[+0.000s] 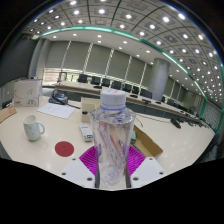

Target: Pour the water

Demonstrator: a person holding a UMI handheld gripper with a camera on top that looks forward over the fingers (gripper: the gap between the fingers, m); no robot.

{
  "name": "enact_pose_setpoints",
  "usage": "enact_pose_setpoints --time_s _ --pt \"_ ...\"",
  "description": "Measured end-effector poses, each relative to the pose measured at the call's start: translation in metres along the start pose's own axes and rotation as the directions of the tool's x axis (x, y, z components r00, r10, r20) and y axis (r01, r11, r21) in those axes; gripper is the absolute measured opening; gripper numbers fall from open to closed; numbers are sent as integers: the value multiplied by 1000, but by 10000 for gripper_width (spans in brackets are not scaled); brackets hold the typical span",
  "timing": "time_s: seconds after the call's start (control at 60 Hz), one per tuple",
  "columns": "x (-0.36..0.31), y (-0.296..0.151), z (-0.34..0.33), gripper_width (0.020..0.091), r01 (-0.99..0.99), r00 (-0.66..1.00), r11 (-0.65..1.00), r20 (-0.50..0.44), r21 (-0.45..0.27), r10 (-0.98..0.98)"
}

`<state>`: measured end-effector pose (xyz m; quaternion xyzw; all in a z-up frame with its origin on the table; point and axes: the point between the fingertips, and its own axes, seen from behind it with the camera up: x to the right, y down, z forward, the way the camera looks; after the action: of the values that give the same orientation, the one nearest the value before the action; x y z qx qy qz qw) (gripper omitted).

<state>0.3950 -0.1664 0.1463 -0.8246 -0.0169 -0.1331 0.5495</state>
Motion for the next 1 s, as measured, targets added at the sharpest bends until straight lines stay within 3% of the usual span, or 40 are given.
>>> enact_pose_setpoints --time_s 0.183,0.3,0.567,0.783,0.933,1.0 --pt "-29 -83 -2 347 255 963 966 -106 49 -249" --pt "-73 -121 15 346 486 861 873 -190 36 -471" --pt "-173 -166 48 345 923 359 384 -291 -30 -887" --pt "-222 -166 72 344 991 -90 -53 -331 -120 -939" --pt "-231 -162 80 348 956 -282 -237 -315 -176 -906" --pt "-241 -162 83 349 944 -324 -285 -315 -166 -892"
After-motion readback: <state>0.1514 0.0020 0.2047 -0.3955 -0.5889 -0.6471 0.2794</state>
